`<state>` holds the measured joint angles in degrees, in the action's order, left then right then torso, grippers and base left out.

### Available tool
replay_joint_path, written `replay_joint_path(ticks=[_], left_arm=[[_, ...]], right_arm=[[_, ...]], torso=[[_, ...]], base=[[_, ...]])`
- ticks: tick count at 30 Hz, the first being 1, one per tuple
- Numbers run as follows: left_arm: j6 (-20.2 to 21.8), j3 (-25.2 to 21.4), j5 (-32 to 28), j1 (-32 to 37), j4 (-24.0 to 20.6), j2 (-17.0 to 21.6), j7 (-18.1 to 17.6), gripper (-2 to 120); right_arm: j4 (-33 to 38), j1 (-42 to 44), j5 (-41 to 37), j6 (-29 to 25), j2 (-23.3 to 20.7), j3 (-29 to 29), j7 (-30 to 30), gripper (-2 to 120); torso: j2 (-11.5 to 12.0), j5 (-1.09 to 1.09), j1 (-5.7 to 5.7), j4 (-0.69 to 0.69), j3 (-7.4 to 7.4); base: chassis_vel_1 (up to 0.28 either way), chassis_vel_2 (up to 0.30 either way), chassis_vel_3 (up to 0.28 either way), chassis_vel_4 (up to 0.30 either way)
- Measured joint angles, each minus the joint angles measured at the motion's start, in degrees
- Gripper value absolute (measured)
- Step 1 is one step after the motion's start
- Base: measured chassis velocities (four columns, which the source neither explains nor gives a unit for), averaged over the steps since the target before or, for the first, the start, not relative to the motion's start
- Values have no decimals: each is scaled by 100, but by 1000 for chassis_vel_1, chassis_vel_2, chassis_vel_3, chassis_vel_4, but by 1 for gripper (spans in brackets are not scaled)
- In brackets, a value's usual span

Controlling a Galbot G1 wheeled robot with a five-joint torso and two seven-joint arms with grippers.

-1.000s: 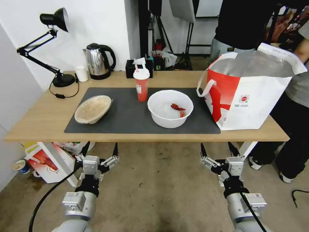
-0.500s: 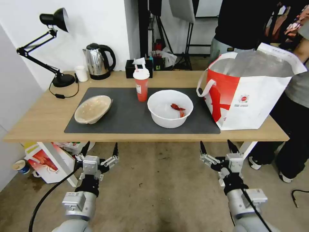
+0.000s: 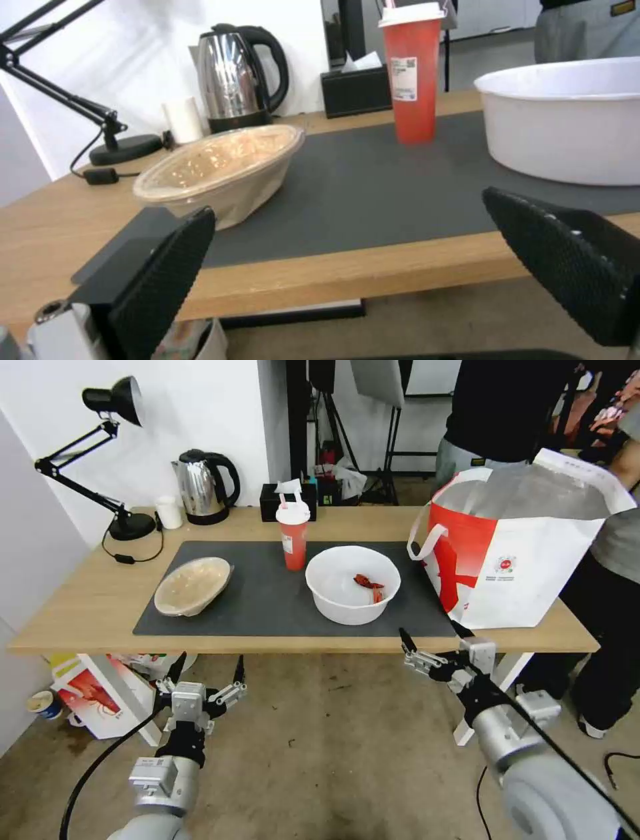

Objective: Pick up the trash from the table and place it into the takeout bag.

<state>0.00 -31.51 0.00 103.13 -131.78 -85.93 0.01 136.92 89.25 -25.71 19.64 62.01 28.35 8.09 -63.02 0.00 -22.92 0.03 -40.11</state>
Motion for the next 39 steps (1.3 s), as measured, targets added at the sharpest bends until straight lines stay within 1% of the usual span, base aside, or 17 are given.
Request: replay_joint_path(ticks=[2,5,8,9,11,12,13,15,18,19,22,23,24,28,31,33,39], left_arm=[[0,0,0,0,0,-1,0,100],[0,-1,0,0,0,0,0,100],[0,0,0,0,0,-1,0,100],[0,0,0,0,0,-1,0,100],[0,-1,0,0,0,-1,0,100],[0,-1,0,0,0,-1,-1,100],[0,-1,0,0,0,-2,-1,100],[0,0,0,0,0,-1,-1,100],[0,-1,0,0,0,-1,-1,100],[0,-1,0,0,0,-1,-1,100],[0,0,0,0,0,-1,-1,100],[0,-1,0,0,0,-1,-1,100],[0,-1,0,0,0,-1,-1,100],[0,-1,0,0,0,-1,-1,100],[0,-1,0,0,0,-1,-1,100],[0,-1,0,0,0,-1,-1,100],[0,-1,0,0,0,-1,-1,100]], right_arm=[[-2,8,29,-24,-39,1,-6,100],[3,-24,-27,13,-79,-3,6,100],[109,-390,-616,401,-595,-38,142,100],[109,-390,-616,401,-595,-38,142,100],[168,-589,-957,620,-854,-55,219,100],[180,-676,-977,635,-989,-58,228,100],[174,-679,-965,623,-1007,-68,217,100],[165,-777,-1070,666,-1107,-87,201,100],[110,-1315,-1665,930,-1636,-206,103,100],[110,-1315,-1665,930,-1636,-206,103,100],[73,-1679,-2070,1113,-1997,-284,37,100],[48,-1922,-2337,1232,-2244,-334,-5,100],[48,-1922,-2337,1232,-2244,-334,-5,100],[-13,-2598,-3077,1566,-2925,-477,-125,100],[-32,-2803,-3300,1662,-3131,-516,-160,100],[-37,-2827,-3333,1680,-3155,-524,-167,100],[-123,-3037,-3364,1698,-3198,-648,-269,100]], torso=[[0,4,-1,-5,0],[0,2,0,-6,0],[0,1,-1,-2,0],[0,1,-1,-2,0],[0,1,-1,-2,0],[0,-3,-1,2,0],[0,4,-1,-4,0],[0,4,-1,-7,0],[0,1,0,-1,0],[0,1,0,-1,0],[0,2,-1,-2,0],[0,0,0,-2,0],[0,0,0,-2,0],[0,1,0,-3,0],[0,-3,0,-2,0],[0,2,0,-2,0],[0,-1,0,-4,0]], base=[[0,0,0,0],[0,0,0,0],[0,0,0,0],[0,0,0,0],[0,0,0,0],[0,0,0,0],[0,0,0,0],[0,0,0,0],[0,0,0,0],[0,0,0,0],[0,0,0,0],[0,0,0,0],[0,0,0,0],[0,0,0,0],[0,0,0,0],[0,0,0,0],[0,0,0,0]])
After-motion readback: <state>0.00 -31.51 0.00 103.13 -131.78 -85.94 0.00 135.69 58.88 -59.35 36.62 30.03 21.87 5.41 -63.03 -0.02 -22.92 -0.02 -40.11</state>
